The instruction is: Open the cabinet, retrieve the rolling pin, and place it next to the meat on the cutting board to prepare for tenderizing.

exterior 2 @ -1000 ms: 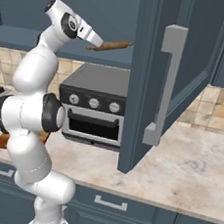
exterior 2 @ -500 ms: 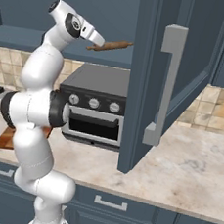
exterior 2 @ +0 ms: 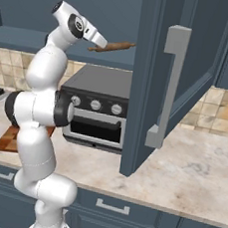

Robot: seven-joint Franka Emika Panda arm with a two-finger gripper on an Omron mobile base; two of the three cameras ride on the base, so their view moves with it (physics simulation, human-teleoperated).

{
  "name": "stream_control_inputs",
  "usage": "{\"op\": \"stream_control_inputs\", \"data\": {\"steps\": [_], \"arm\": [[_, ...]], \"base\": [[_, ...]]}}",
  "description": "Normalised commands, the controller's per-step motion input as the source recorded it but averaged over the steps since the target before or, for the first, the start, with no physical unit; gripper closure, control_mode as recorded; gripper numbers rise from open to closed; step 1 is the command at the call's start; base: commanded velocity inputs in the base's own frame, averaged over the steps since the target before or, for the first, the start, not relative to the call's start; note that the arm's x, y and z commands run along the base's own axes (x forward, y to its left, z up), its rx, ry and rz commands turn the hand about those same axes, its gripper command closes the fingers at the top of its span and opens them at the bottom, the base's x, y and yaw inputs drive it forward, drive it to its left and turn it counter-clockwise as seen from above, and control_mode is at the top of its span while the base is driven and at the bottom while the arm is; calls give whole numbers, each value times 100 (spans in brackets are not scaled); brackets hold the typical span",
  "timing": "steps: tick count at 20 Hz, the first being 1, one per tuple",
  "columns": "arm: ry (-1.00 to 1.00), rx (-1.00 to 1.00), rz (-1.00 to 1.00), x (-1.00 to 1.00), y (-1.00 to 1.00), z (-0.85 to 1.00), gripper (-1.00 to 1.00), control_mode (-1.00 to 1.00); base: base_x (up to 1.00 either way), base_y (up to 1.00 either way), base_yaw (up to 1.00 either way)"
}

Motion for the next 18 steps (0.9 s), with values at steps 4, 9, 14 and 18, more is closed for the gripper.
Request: {"op": "stream_control_inputs", "data": {"steps": [4,9,14,18], "arm": [[0,0,-5,15,-2,-7,-100,-100],[0,0,-5,14,-2,-10,-100,-100],[0,1,-3,10,0,-7,-100,-100],[0,2,-2,4,-2,-7,-100,-100]], "base": [[0,0,0],[0,0,0],[0,0,0],[0,0,0]]}}
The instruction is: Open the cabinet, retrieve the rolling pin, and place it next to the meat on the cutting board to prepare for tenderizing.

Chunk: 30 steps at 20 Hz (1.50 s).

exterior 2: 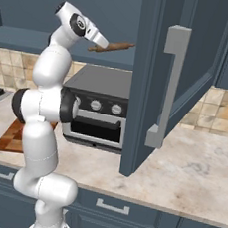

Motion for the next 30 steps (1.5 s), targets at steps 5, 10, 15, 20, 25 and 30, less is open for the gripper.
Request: {"op": "stream_control_inputs", "data": {"steps": [5,10,15,20,25,30], "arm": [[0,2,-2,0,-7,0,-100,-100],[0,1,-4,0,-8,-2,-100,-100],[0,0,-4,0,-1,-10,-100,-100],[0,0,-2,0,0,-17,-100,-100],[0,1,0,0,7,-27,100,-100],[-3,9,0,0,4,-34,100,-100]], "base": [[0,0,0],[0,0,0],[0,0,0],[0,0,0],[0,0,0],[0,0,0]]}}
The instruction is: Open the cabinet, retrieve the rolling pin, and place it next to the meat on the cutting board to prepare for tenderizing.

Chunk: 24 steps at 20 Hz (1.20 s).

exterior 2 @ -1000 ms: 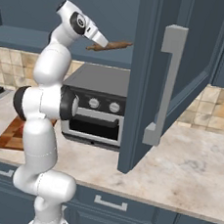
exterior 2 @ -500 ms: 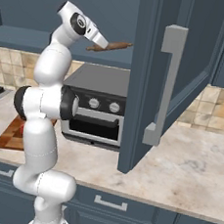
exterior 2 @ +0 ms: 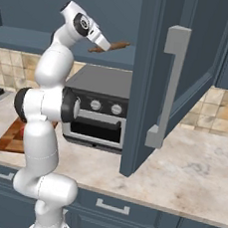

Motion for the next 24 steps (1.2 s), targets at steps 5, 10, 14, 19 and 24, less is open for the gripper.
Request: {"op": "stream_control_inputs", "data": {"steps": [5,10,14,19,24], "arm": [[-6,12,0,0,3,-26,100,-100],[-15,10,1,-23,6,-19,100,-100],[-30,6,1,-67,7,-44,100,-100],[-31,5,0,-83,3,-30,100,-100],[-15,4,0,-84,1,17,100,-100]], "base": [[0,0,0],[0,0,0],[0,0,0],[0,0,0],[0,0,0]]}}
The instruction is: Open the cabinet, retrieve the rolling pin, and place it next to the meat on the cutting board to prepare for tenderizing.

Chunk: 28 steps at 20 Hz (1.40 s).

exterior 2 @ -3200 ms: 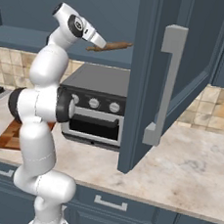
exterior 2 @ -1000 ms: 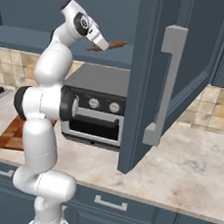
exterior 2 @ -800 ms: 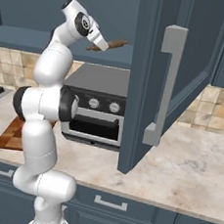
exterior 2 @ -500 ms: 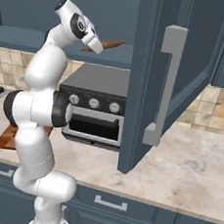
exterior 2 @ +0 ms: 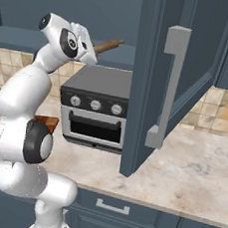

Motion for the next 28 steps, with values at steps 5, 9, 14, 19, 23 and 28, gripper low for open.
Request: {"op": "stream_control_inputs", "data": {"steps": [5,9,14,19,23,28], "arm": [[-4,0,0,-81,9,33,100,-100],[0,1,0,-87,16,33,100,-100],[0,0,0,-94,24,20,100,-100],[0,0,0,-95,37,2,100,-100],[0,0,0,-82,51,-3,100,-100],[0,0,4,-61,63,-22,100,-100]], "base": [[0,0,0],[0,0,0],[0,0,0],[0,0,0],[0,0,0],[0,0,0]]}}
